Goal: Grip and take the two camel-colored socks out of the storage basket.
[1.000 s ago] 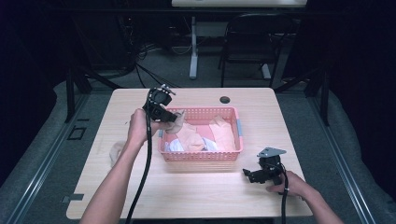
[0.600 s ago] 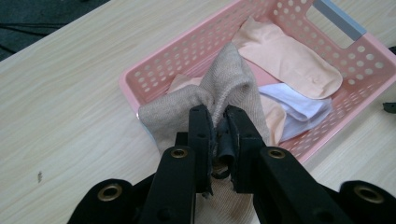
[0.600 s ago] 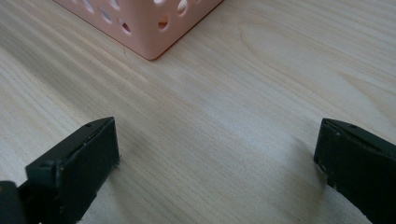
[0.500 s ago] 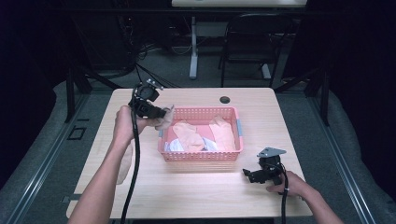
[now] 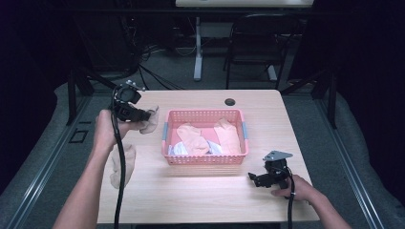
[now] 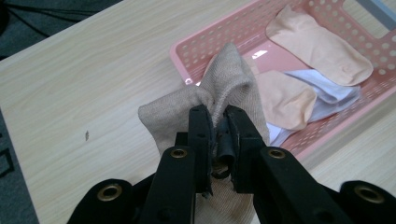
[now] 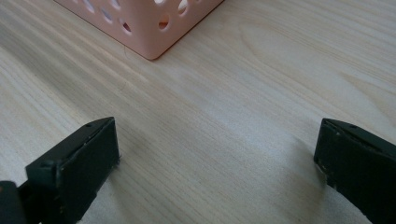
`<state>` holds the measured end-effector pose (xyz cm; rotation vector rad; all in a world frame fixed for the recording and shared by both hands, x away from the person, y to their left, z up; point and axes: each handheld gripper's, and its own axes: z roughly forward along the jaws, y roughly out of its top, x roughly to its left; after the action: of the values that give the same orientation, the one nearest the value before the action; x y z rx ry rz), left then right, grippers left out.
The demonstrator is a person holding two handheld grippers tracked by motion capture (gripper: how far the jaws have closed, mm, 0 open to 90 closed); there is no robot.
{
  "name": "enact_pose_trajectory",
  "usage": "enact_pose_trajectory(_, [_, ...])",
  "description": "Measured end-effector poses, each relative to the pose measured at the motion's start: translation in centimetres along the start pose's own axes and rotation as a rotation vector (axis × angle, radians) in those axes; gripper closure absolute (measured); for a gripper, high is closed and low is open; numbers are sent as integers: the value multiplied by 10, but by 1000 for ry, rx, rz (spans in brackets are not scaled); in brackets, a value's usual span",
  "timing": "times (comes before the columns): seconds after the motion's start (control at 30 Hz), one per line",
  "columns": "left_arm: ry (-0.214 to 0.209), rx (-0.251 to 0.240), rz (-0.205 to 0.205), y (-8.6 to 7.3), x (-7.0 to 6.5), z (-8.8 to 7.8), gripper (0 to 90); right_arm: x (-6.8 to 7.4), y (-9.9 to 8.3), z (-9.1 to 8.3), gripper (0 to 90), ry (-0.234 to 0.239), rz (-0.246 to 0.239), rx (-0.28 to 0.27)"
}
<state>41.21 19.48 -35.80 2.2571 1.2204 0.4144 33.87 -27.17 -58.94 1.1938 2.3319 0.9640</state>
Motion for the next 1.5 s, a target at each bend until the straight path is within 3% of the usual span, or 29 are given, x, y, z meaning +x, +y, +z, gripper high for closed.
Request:
enact_pose_trajectory(0.2, [1, -24, -45, -15, 17, -8, 813, 0, 0, 0, 0, 0, -1, 1])
enact_pose_trajectory(0.53, [24, -14, -106, -40, 42, -16, 813, 0, 0, 0, 0, -1, -1, 1])
enact_pose_trajectory(0.87, [53, 11, -143, -61, 56, -19, 812, 0, 0, 0, 0, 0, -1, 2])
enact_pose_trajectory(1.23, [89, 60, -166, -83, 68, -8, 812, 0, 0, 0, 0, -1, -1, 2])
enact_pose_trajectory(1.27, [102, 90, -168, -90, 70, 0, 813, 0, 0, 0, 0, -1, -1, 2])
enact_pose_trajectory(1.5, [78, 116, -187, -106, 73, 19, 812, 0, 0, 0, 0, 0, -1, 1])
